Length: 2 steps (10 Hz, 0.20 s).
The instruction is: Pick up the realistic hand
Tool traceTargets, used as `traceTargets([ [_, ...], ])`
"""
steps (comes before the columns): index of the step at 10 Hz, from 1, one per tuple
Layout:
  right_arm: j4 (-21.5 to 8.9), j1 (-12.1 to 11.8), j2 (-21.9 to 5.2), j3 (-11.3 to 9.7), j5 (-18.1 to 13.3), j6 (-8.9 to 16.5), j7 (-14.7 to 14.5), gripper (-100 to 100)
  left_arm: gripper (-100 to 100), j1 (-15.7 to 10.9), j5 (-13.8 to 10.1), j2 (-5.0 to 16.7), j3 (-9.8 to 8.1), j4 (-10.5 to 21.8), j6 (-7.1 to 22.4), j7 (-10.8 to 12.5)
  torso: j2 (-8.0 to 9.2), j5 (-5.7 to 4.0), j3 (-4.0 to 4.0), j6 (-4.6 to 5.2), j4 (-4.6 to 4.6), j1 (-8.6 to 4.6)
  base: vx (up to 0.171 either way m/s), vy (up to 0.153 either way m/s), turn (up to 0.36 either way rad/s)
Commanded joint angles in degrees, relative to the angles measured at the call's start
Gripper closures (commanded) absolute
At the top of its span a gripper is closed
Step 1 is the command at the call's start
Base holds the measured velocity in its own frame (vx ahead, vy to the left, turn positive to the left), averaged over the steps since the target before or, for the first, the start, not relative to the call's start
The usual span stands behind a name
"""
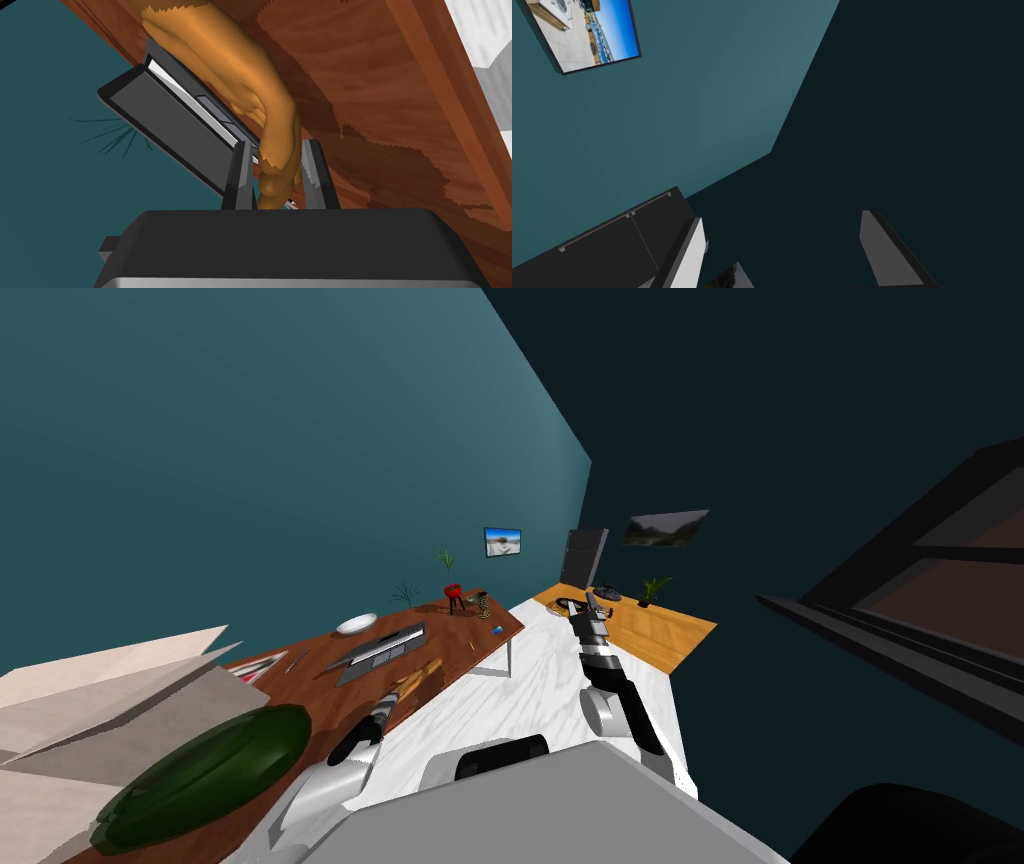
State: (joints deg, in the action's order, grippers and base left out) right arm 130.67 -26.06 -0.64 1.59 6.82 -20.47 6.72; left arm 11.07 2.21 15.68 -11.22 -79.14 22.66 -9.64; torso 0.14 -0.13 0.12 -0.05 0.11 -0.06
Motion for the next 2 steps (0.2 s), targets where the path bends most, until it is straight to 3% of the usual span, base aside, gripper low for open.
traceTargets([
  [1, 0.0, 0.0, 0.0, 0.0, 0.0, 0.0, 0.0, 0, 100, 0.0, 0.0, 0.0, 0.0, 0.0, 0.0, 0.0, 0.0, 0.0, 0.0, 0.0, 0.0, 0.0, 0.0, 0.0, 0.0],
  [2, 0.0, 0.0, 0.0, 0.0, 0.0, 0.0, 0.0, 0, 0, 0.07, 0.0, -0.03, 0.03, -0.14, 0.13, -0.04, 0.01, 0.0, 0.01, 0.01, 0.01, 0.0, 0.0, 0.0, 0.0],
])
